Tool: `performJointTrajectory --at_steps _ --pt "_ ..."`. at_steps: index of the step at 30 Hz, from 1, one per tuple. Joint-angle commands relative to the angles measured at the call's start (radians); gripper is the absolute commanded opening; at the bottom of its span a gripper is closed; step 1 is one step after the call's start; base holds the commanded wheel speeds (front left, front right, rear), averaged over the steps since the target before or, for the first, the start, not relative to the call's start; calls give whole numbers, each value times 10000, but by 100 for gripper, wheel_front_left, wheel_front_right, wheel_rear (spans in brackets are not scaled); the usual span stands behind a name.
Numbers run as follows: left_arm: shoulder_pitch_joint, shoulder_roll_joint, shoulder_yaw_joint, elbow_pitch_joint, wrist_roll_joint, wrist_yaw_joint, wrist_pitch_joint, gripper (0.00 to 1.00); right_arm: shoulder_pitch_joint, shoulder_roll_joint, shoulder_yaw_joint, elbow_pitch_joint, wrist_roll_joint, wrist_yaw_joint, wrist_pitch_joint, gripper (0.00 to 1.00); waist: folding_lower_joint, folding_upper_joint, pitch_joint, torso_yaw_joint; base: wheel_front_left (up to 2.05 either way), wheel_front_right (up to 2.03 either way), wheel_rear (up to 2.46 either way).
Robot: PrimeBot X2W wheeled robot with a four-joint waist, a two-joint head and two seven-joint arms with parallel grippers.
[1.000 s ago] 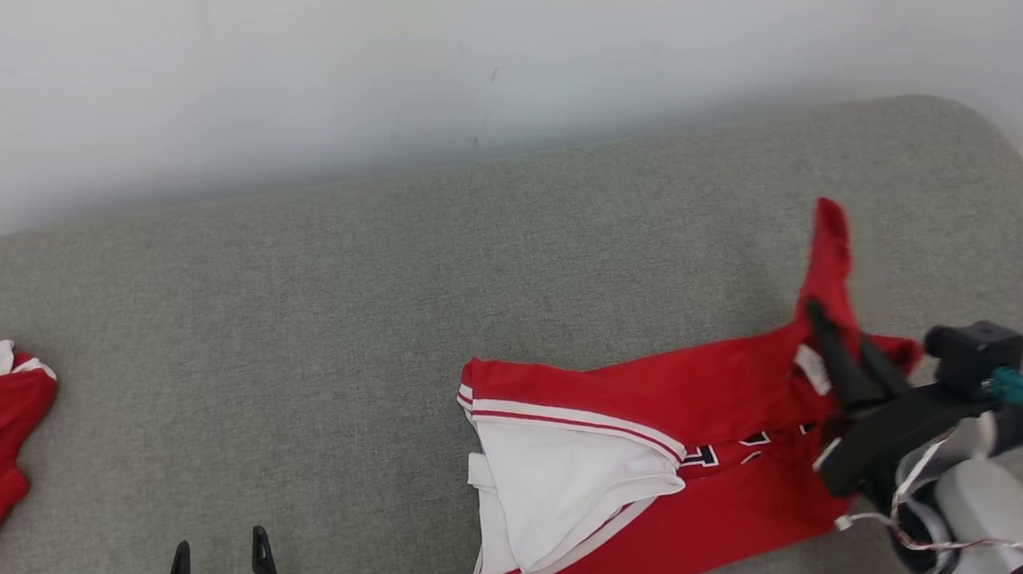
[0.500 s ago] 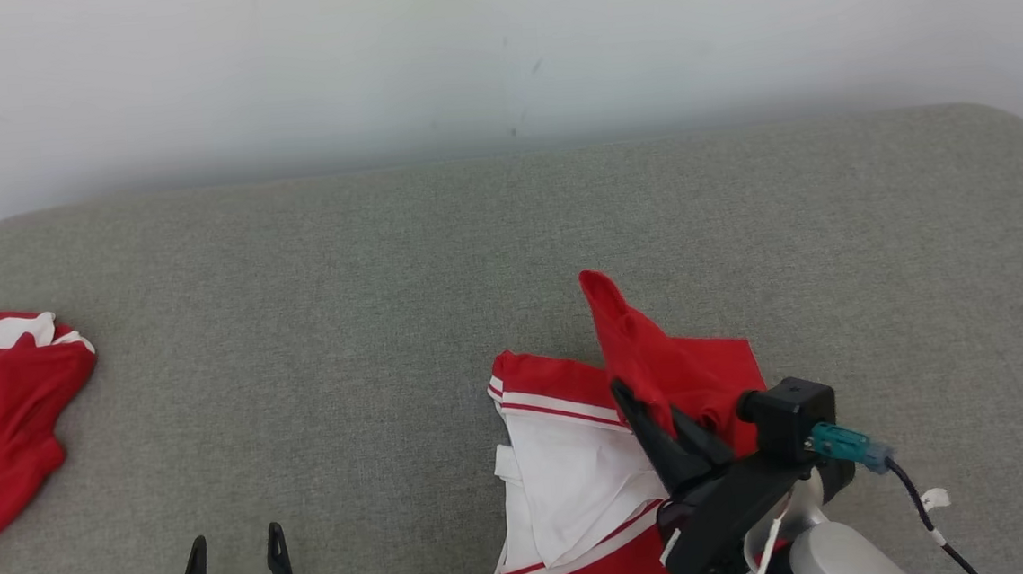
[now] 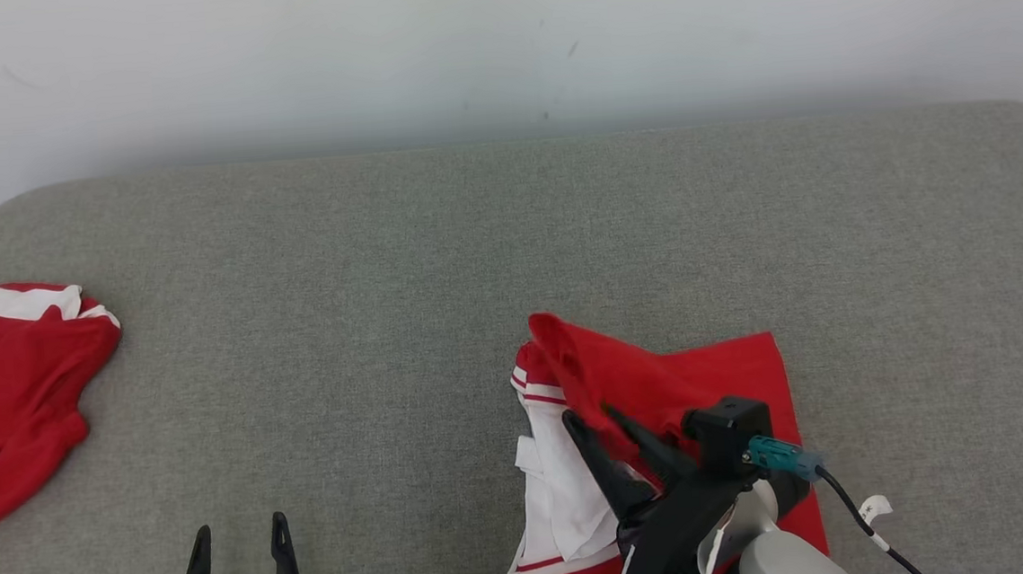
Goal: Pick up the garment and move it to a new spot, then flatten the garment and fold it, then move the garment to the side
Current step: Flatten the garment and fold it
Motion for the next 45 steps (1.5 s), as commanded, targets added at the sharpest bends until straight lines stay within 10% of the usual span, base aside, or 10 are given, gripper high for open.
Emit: performJointTrajectory --at_steps 1,19,35,36,38,41,45 --pt "-84 -17 47 33 -60 17 -31 100 -122 1 6 43 -49 -26 -149 100 0 0 -17 -31 0 0 0" --pt "77 -15 217 33 -47 -66 -31 100 687 -1268 -1508 -910 244 -26 -700 100 0 0 -169 -428 0 0 0" --pt "-292 -17 59 145 -17 -74 -31 100 -389 -954 -697 1406 725 -26 -471 100 0 0 76 4 0 0 0" --pt "-306 -15 68 151 -34 -65 -31 100 -475 -932 -639 1601 779 -26 -509 95 0 0 80 47 0 0 0" --pt "-311 -17 37 163 -61 -62 -31 100 -607 -915 -496 1924 825 -26 -567 47 0 0 89 139 0 0 0" --pt "-250 -15 34 184 -93 -46 -31 100 -760 -910 -291 2289 986 -26 -742 2 0 0 65 213 0 0 0" --pt "-124 -15 72 206 -121 -28 -31 100 -836 -975 -16 2566 1162 -26 -1113 0 0 0 -20 223 0 0 0"
